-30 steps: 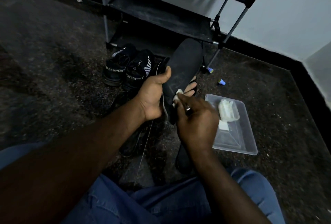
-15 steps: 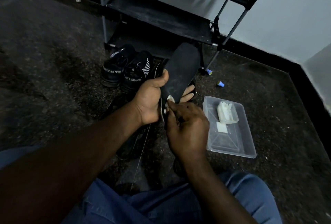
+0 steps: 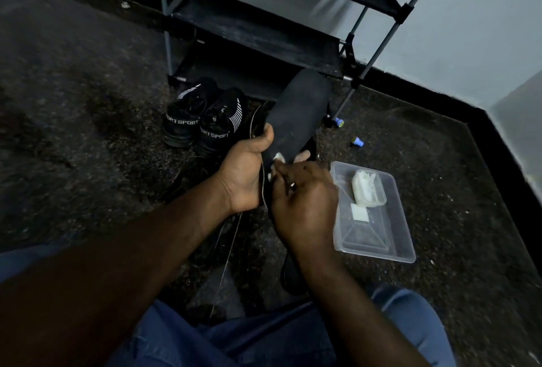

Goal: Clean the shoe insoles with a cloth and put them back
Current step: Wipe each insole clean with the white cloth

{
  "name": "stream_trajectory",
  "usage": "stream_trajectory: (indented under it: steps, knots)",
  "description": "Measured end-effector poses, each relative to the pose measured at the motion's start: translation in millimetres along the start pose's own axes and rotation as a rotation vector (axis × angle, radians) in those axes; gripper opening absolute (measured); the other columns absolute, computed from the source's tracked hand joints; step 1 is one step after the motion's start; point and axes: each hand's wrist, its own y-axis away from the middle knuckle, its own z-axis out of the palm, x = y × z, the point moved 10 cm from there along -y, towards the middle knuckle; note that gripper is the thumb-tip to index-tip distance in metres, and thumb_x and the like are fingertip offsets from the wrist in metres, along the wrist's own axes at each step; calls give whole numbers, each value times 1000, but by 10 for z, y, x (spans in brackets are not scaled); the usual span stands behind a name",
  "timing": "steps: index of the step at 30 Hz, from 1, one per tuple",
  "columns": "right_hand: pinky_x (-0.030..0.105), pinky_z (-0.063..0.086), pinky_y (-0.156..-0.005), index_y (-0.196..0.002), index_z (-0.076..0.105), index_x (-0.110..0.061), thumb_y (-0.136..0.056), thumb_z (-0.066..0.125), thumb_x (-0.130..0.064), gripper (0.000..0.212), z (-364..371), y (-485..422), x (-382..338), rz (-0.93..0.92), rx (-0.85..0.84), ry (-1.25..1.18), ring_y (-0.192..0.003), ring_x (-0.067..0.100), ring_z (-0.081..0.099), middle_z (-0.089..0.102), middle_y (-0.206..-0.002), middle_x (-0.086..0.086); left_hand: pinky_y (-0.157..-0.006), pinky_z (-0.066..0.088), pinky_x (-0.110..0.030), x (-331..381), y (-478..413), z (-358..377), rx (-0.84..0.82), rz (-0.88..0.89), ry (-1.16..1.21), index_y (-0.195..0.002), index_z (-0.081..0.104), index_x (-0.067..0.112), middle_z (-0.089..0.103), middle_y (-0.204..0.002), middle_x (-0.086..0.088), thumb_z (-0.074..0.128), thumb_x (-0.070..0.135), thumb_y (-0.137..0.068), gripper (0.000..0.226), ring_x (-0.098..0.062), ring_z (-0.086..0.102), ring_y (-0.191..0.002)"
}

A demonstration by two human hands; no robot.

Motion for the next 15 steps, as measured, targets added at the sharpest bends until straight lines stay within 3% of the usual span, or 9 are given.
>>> stream_trajectory:
  steps: [4, 7, 10, 12, 15]
  knots:
    - [48, 53, -81, -102, 79, -29, -88, 63, -30, 21, 19, 197, -120, 5, -28, -123, -93, 25, 65, 72, -95, -4, -99, 54, -46, 31, 6, -48, 29, -3, 23, -144, 54, 13, 59, -143, -25, 37, 53, -107, 57, -37, 55, -134]
    - [44, 49, -75, -99, 78, -31, -90, 66, -33, 15, -20, 143, -198, -110, -60, 39, -89, 25, 61, 69, -91, -6, -106, 49, -45, 36, -4, -100, 50, 6, 37, -151, 49, 10, 60, -145, -16, 36, 53, -107, 62, -34, 55, -137]
    - [40, 43, -68, -85, 77, -25, -90, 65, -35, 16, -138, -120, -71, -88, 42, 238, -86, 31, 60, 69, -85, -1, -112, 45, -42, -75, -5, -34, 13, -26, -13, -150, 50, 8, 58, -148, -12, 37, 54, -106, 65, -30, 54, -138]
    - [40, 42, -69, -84, 78, -24, -89, 65, -33, 17, -210, -279, 36, -11, 105, 274, -85, 34, 60, 70, -84, 2, -109, 46, -41, -139, -7, -11, 7, -45, -29, -148, 53, 9, 61, -144, -12, 40, 56, -105, 65, -29, 60, -128]
    - [44, 49, -72, -91, 79, -24, -87, 63, -30, 18, -117, -294, 46, 0, 44, 215, -87, 36, 62, 71, -89, 5, -104, 50, -39, -128, -16, -22, 14, -48, -9, -144, 58, 9, 66, -136, -13, 41, 55, -105, 63, -27, 65, -119]
